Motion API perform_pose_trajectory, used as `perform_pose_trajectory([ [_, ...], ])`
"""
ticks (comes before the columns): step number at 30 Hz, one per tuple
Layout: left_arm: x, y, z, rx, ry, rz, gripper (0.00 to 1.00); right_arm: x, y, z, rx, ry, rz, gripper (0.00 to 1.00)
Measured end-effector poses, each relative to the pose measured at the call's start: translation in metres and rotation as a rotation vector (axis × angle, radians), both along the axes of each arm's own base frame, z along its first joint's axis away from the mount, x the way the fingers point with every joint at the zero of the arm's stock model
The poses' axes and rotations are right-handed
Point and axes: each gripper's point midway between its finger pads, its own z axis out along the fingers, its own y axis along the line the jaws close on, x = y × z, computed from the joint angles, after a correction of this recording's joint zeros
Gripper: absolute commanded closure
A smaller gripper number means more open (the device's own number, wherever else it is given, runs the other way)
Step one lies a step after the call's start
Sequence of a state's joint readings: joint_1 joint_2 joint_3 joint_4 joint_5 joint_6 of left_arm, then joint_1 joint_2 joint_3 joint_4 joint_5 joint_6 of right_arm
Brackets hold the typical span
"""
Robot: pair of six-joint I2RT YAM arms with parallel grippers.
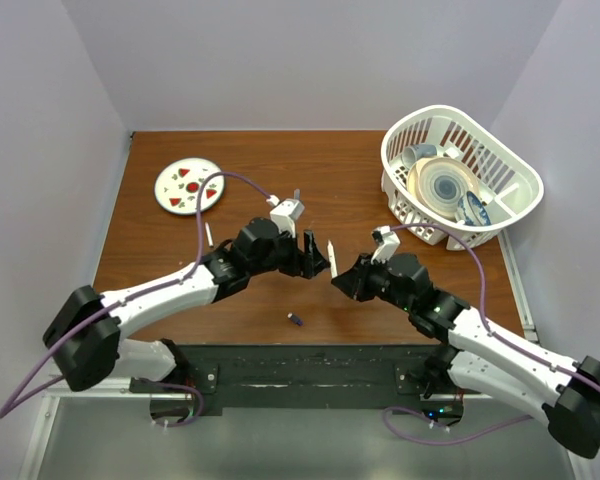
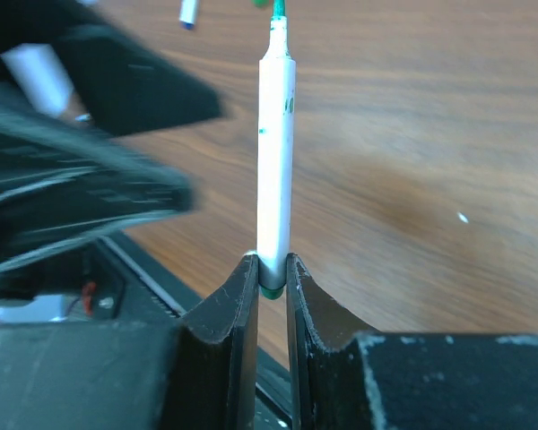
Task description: Insert the pens into the pen caps
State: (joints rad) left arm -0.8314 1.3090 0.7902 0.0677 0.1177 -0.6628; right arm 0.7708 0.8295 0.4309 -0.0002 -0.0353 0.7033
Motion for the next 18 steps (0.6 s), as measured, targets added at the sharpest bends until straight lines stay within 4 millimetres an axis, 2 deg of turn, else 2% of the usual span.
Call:
perform_pose_trajectory([
  [3, 0.003, -0.012, -0.003, -0.027, 0.019, -0.022, 0.32, -0.004, 0.002, 0.010, 0.036, -0.032, 0.018, 1.00],
  [7, 0.003, -0.028, -0.006, -0.070, 0.042, -0.063, 0.38, -0.008, 0.002, 0.012, 0.056, -0.046, 0.029, 1.00],
  [10, 0.001, -0.036, -0.007, -0.101, 0.053, -0.089, 0.63, -0.012, 0.005, 0.013, 0.067, -0.045, 0.056, 1.00],
  [11, 0.001, -0.039, -0.005, -0.114, 0.056, -0.099, 0.82, -0.014, 0.006, 0.014, 0.072, -0.044, 0.069, 1.00],
  [13, -0.002, -0.044, 0.001, -0.147, 0.056, -0.121, 0.99, -0.016, 0.008, 0.014, 0.077, -0.045, 0.086, 0.94],
  [14, -0.005, -0.048, 0.008, -0.180, 0.054, -0.146, 1.00, -0.017, 0.009, 0.013, 0.075, -0.045, 0.095, 0.90],
  [15, -0.006, -0.050, 0.012, -0.189, 0.041, -0.159, 1.00, -0.017, 0.010, 0.013, 0.079, -0.044, 0.102, 0.78],
  [18, -0.011, -0.050, 0.014, -0.203, 0.040, -0.192, 1.00, -0.021, 0.013, 0.014, 0.094, -0.049, 0.125, 0.63],
])
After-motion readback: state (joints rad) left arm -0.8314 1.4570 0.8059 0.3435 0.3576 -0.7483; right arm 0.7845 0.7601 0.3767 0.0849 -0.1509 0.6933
